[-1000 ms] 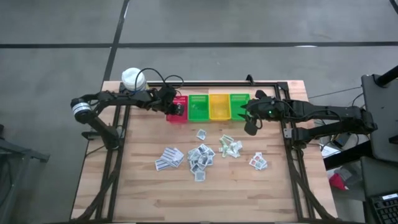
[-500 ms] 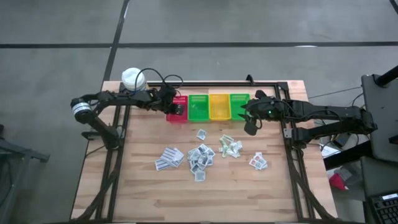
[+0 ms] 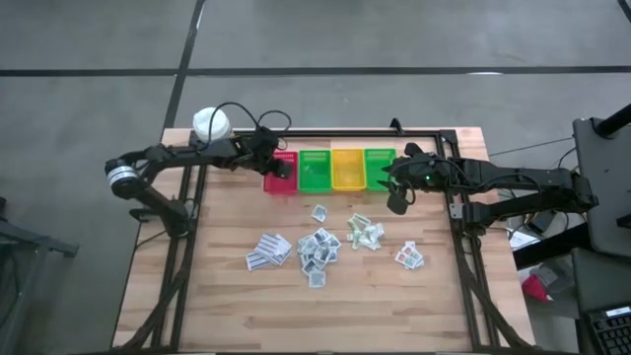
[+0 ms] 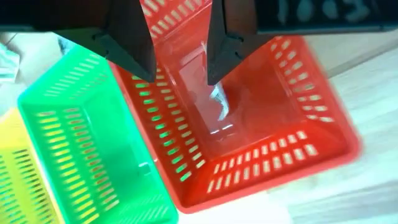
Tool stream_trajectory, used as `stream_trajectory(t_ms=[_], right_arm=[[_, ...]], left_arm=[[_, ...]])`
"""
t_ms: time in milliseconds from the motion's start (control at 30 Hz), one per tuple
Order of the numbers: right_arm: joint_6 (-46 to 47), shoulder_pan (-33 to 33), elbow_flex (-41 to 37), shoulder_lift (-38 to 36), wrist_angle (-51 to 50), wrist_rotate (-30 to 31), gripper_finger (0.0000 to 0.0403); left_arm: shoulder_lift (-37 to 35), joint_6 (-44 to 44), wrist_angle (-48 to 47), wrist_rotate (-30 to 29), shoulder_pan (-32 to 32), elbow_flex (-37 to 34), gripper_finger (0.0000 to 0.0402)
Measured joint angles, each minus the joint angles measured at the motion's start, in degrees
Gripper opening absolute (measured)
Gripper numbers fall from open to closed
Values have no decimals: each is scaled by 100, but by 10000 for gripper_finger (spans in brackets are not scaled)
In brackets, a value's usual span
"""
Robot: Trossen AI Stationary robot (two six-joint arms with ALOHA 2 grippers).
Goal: Pick & Place First Aid Supplies
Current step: Put the ointment pack into the red bin
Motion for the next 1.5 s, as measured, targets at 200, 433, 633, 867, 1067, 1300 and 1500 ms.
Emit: stream_trajectory(t_ms=[200, 433, 633, 867, 1067, 1300, 1500], right_arm=[[122, 4, 0, 1, -1, -2, 180], [283, 4, 0, 2, 3, 7, 176], [332, 4, 0, 2, -2, -10, 180], [144, 4, 0, 2, -164, -783, 182], [327, 4, 0, 0, -1007, -1564, 182], [775, 54, 0, 0, -2236, -2610, 183], [1254, 431, 0, 0, -3195, -2745, 182]], left_arm=[[-356, 16, -446, -33, -3, 177, 135], [-992, 24, -535, -29, -165, 172, 135], [-1399, 587, -473, -34, -470, -9, 135], [-1710, 1081, 189, -89, -808, -501, 135], [-2051, 1022, 1543, -92, -879, -1295, 135], [-2628, 647, 2685, -92, -879, -2262, 135], [-3143, 571, 2954, -92, -879, -2744, 135]])
